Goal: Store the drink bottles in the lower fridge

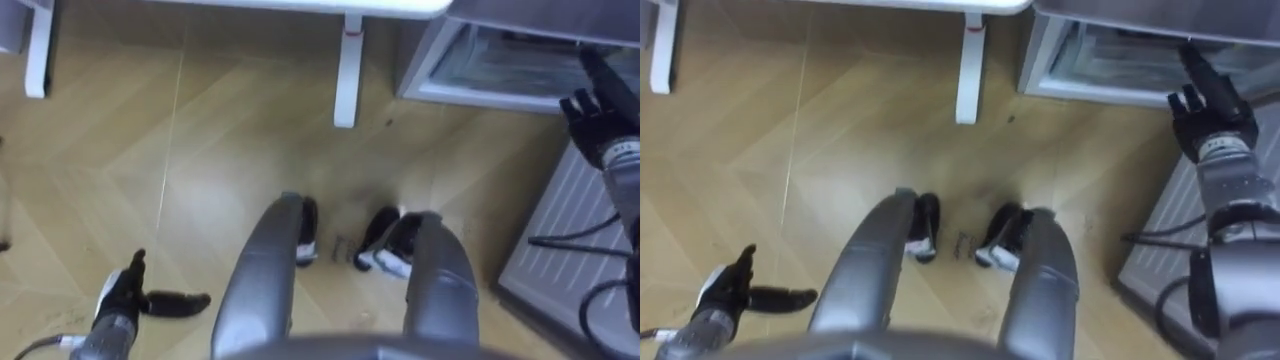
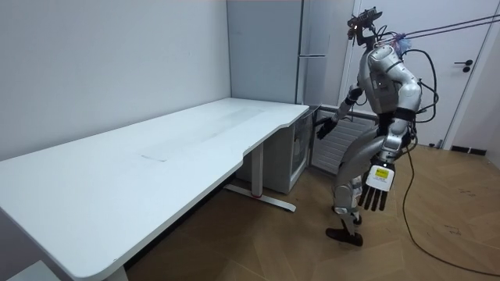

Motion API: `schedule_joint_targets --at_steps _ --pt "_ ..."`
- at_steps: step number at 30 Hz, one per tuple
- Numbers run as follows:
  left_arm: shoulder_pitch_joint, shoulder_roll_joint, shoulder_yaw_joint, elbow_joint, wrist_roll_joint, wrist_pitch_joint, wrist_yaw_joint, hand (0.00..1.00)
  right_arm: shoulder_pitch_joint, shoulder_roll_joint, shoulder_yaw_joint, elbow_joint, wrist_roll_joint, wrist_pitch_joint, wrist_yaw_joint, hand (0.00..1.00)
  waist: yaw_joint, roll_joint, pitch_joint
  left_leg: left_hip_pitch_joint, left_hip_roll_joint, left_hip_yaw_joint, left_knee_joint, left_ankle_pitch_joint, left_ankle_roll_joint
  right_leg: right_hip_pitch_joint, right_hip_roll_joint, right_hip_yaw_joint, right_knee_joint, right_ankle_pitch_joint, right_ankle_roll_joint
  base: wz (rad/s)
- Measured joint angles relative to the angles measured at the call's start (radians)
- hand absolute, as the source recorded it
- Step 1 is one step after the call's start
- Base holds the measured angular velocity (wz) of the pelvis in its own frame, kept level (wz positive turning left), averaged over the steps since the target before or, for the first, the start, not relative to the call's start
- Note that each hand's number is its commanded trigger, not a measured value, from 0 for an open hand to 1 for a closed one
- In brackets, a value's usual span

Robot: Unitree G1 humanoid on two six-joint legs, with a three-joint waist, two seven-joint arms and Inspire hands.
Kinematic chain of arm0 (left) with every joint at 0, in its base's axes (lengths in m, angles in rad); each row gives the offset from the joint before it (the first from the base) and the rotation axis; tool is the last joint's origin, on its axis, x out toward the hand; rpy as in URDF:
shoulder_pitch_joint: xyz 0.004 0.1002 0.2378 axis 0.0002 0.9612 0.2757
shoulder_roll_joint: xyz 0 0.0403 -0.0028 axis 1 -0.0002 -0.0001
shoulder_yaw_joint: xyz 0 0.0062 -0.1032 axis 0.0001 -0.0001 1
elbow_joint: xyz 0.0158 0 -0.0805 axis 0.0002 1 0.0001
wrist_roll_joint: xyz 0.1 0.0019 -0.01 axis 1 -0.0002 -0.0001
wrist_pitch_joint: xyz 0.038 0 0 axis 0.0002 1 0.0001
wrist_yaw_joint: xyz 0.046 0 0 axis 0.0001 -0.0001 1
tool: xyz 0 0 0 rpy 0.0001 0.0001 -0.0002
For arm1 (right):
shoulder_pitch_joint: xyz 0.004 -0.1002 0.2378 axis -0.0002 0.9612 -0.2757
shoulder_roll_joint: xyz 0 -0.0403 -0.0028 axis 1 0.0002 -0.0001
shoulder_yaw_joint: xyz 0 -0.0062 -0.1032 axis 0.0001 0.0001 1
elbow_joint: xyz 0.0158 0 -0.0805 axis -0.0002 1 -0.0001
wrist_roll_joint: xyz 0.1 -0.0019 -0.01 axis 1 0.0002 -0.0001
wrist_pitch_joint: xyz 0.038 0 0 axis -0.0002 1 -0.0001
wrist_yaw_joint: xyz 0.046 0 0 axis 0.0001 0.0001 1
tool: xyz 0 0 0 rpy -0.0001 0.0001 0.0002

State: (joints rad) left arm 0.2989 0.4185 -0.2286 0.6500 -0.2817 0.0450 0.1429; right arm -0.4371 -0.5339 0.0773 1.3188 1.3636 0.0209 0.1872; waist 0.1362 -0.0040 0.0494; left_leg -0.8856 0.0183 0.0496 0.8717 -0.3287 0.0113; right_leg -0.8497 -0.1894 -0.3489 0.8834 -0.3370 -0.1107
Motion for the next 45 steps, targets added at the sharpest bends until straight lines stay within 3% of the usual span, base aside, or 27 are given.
schedule_joint_targets --at_steps 5,10,15,19,21,24,33,39,45 --pt "-0.075 -0.003 0.011 0.072 0.0 -0.012 -0.003 0.0 0.078 0.039 0.012 0.014 -0.016 0.003 -0.005 0.0 -0.002 -0.002 -0.0015 0.079 0.002 0.0 -0.053 0.007 0.007 0.086 0.014 -0.009 -0.071 0.018 0.016 -0.02" --pt "-0.112 -0.031 0.032 0.108 0.002 -0.029 -0.006 0.0 0.118 0.074 0.013 0.023 -0.088 0.005 -0.008 0.0 -0.007 0.0 -0.0064 0.189 0.006 0.002 -0.126 0.013 0.014 0.199 0.037 -0.01 -0.164 0.044 0.035 -0.04" --pt "-0.119 -0.067 0.035 0.185 0.012 -0.029 -0.007 0.0 0.203 0.117 0.009 0.045 -0.184 0.015 -0.01 0.0 -0.025 -0.005 -0.0195 0.358 -0.011 0.001 -0.255 0.036 0.022 0.36 0.047 -0.011 -0.278 0.063 0.064 0.04" --pt "-0.113 -0.108 0.109 0.234 0.048 -0.03 -0.008 0.0 0.303 0.14 0.009 0.049 -0.288 0.016 -0.008 0.0 -0.039 -0.009 -0.0251 0.488 -0.01 0.001 -0.352 0.053 0.024 0.491 0.059 -0.021 -0.38 0.084 0.081 0.06" --pt "-0.099 -0.119 0.124 0.265 0.059 -0.029 -0.008 0.0 0.363 0.182 0.01 0.045 -0.405 0.016 -0.01 0.0 -0.05 -0.02 -0.037 0.581 -0.006 0.005 -0.414 0.057 0.021 0.582 0.089 -0.012 -0.457 0.102 0.089 -0.12" --pt "-0.072 -0.149 0.153 0.27 0.057 -0.032 0.001 0.0 0.443 0.226 0.019 0.03 -0.513 0.017 -0.014 0.0 -0.052 -0.037 -0.048 0.689 -0.001 0.031 -0.49 0.06 0.019 0.672 0.103 0.002 -0.515 0.112 0.096 -0.22" --pt "-0.041 -0.209 0.23 0.305 0.061 -0.052 0.001 0.0 0.55 0.293 0.004 -0.01 -0.739 0.01 -0.046 0.0 -0.082 -0.048 -0.0469 0.897 0.002 0.054 -0.626 0.067 0.01 0.857 0.14 0.047 -0.636 0.125 0.112 -0.12" --pt "-0.035 -0.227 0.27 0.317 0.082 -0.052 -0.001 0.0 0.555 0.327 -0.024 -0.009 -0.804 -0.004 -0.056 0.0 -0.086 -0.043 -0.0442 0.93 0.001 0.054 -0.644 0.067 0.009 0.885 0.148 0.068 -0.658 0.126 0.114 -0.05" --pt "-0.033 -0.242 0.305 0.33 0.092 -0.052 -0.003 0.0 0.557 0.337 -0.038 -0.009 -0.833 -0.007 -0.067 0.0 -0.087 -0.038 -0.0415 0.947 0.002 0.056 -0.652 0.067 0.009 0.89 0.153 0.088 -0.663 0.129 0.115 -0.04"
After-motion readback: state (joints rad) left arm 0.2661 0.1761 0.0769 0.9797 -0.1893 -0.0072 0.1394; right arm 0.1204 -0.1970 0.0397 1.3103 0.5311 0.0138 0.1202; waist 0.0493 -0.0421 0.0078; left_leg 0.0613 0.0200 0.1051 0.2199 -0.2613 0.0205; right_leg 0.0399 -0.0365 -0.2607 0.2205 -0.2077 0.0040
